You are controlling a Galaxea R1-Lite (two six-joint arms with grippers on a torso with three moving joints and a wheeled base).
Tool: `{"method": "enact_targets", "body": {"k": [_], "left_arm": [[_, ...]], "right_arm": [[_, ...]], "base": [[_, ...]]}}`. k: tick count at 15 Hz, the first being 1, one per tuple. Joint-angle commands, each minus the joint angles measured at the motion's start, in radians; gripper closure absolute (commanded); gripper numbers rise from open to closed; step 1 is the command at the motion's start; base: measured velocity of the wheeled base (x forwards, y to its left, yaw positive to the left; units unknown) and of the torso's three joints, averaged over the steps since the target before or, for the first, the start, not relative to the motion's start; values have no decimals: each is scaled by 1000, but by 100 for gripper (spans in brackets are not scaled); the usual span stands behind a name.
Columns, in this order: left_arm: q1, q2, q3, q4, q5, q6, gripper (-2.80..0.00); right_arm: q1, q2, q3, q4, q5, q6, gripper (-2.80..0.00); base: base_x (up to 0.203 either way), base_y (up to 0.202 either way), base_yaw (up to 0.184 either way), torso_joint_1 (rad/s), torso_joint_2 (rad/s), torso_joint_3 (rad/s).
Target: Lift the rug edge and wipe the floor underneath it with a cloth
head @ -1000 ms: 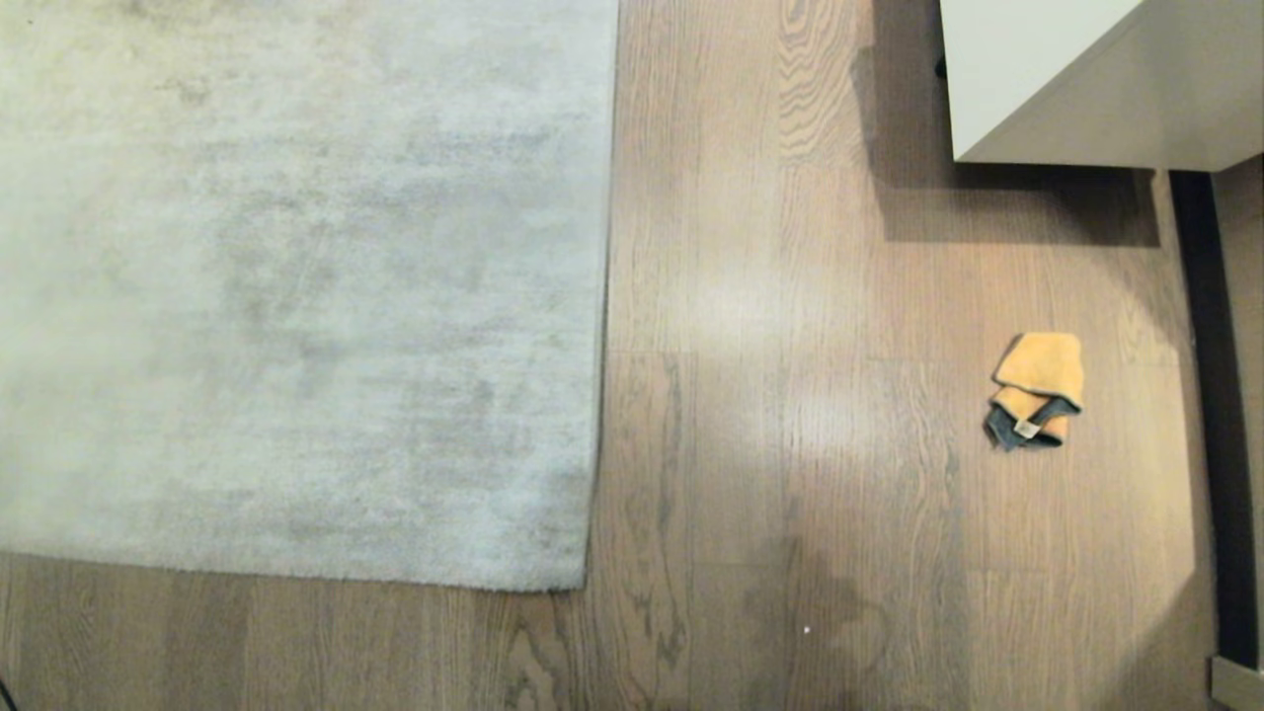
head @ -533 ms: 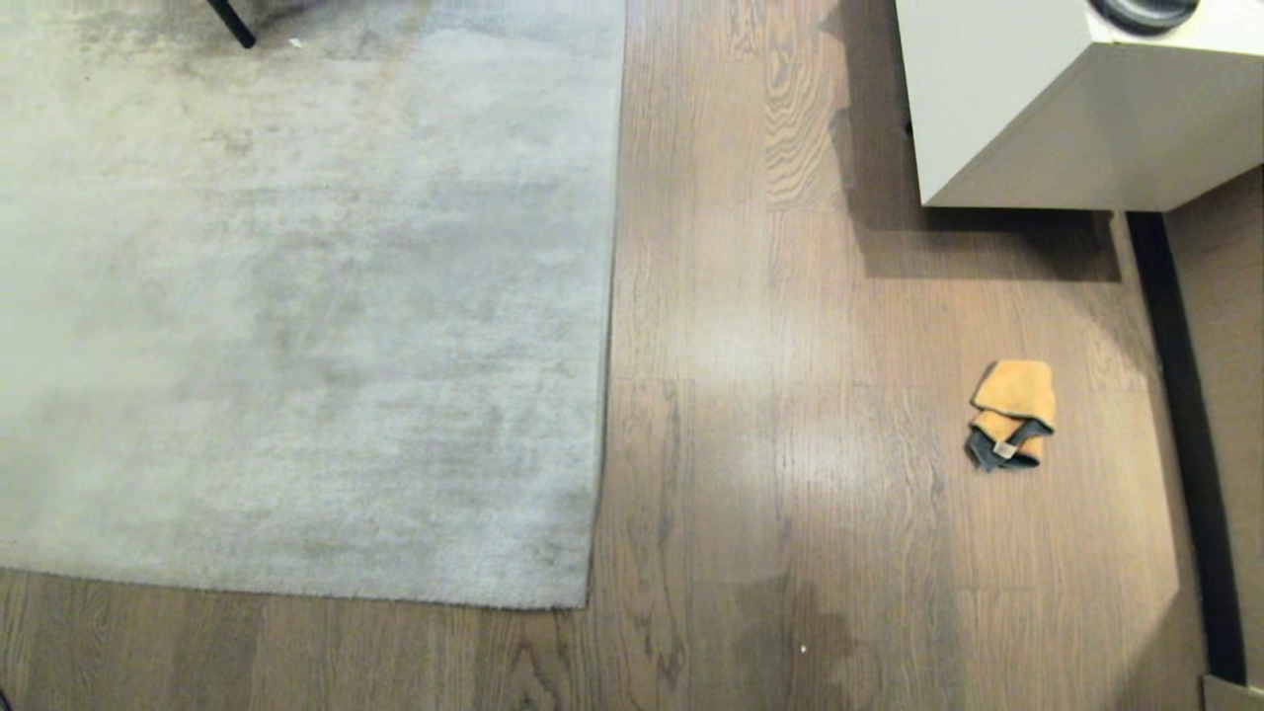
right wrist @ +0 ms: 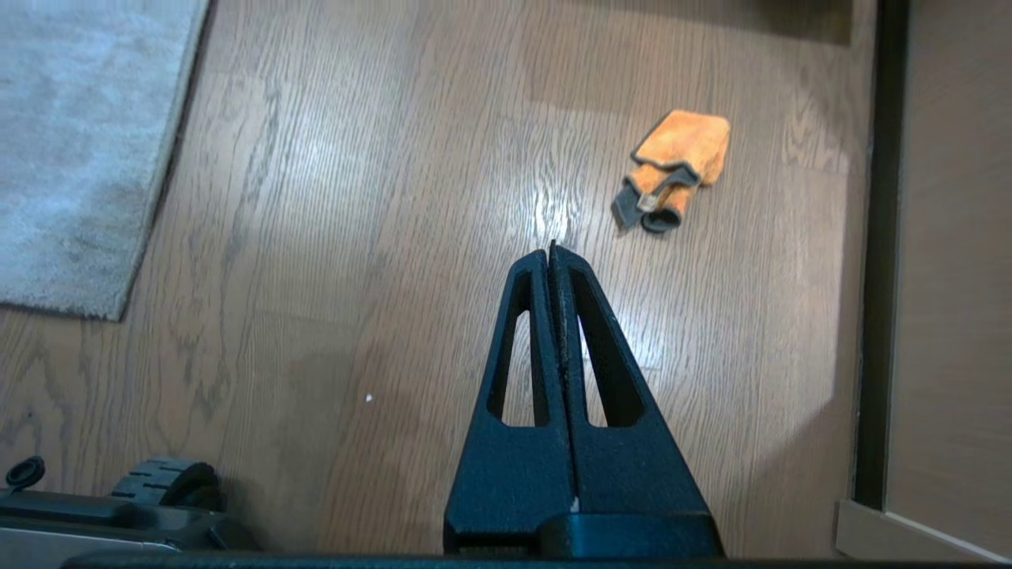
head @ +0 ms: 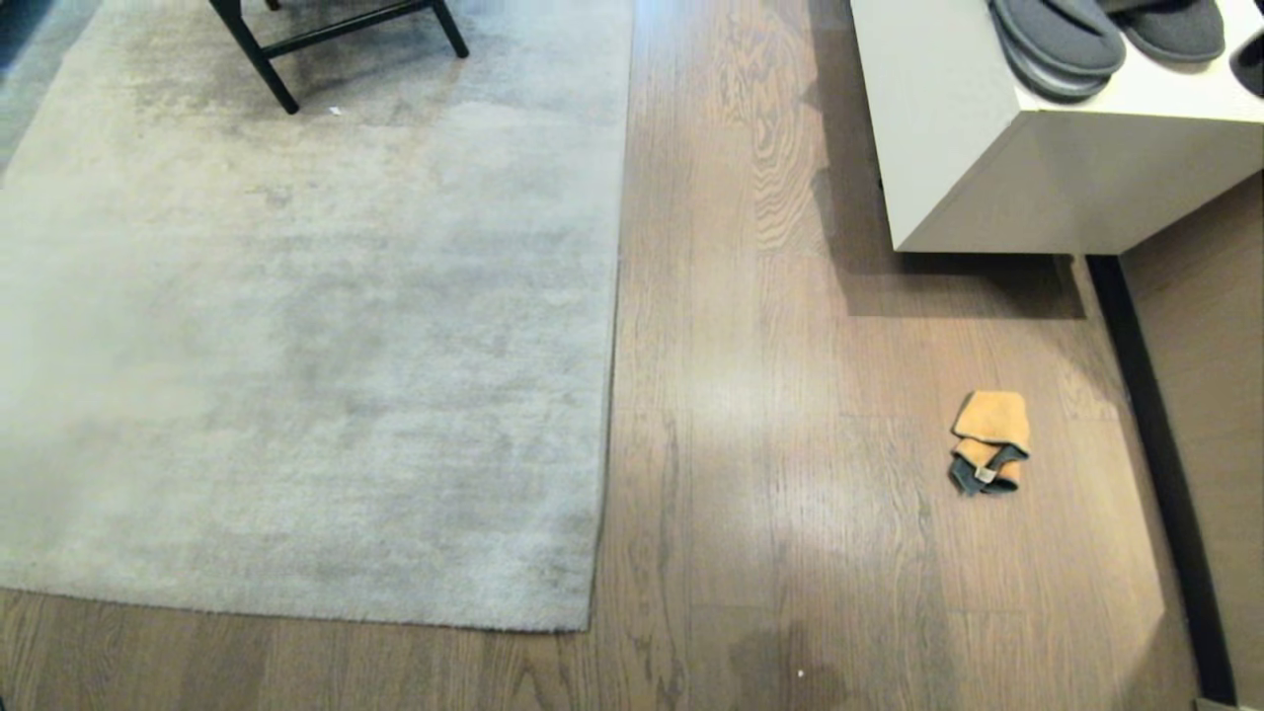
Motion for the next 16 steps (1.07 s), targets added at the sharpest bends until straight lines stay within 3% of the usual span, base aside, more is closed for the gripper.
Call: {"method": "enact_targets", "body": {"k": [1,16], "left_arm": [[0,0,0,0,1,-1,0],[0,0,0,0,1,-1,0]], "right_arm": [[0,1,0,0,1,-1,0],[0,1,0,0,1,-1,0]], "base": [[0,0,0,2,-1,207],[0,0,0,3,2,203]]}}
